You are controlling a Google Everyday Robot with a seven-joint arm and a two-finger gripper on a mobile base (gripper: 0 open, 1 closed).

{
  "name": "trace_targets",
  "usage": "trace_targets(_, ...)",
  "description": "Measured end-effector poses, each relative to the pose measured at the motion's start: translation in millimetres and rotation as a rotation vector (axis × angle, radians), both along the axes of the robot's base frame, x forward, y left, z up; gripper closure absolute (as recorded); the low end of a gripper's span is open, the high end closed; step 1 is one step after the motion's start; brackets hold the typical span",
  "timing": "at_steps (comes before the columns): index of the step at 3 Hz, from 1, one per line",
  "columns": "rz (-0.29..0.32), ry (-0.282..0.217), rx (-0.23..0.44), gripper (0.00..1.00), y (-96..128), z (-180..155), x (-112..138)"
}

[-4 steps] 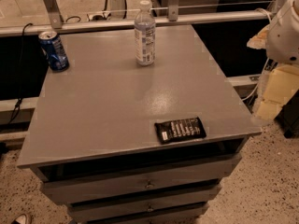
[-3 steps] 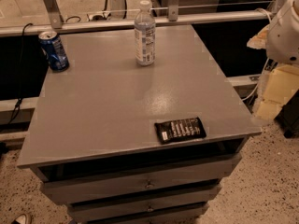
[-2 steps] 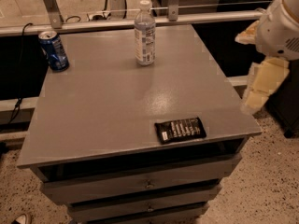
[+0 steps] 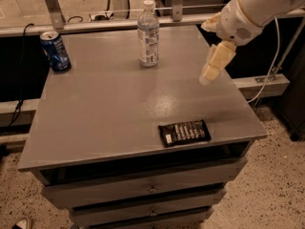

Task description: Knock blue plastic bottle over

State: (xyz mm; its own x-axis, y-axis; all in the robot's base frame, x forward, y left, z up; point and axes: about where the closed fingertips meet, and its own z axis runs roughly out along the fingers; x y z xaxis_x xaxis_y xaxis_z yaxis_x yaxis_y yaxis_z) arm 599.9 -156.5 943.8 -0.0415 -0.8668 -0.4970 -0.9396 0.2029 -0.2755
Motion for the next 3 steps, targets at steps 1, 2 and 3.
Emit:
trace_targets(1,-0.008,-0.016,0.143,0.00,29.5,-10.1,59.9)
trace_targets(2,-0.013,-0.004,0.286,0.00,64.3,-22.2,103.9)
trace_targets(3,0.009,0.012,0.394,0.00,94.1,-26.9,126.4)
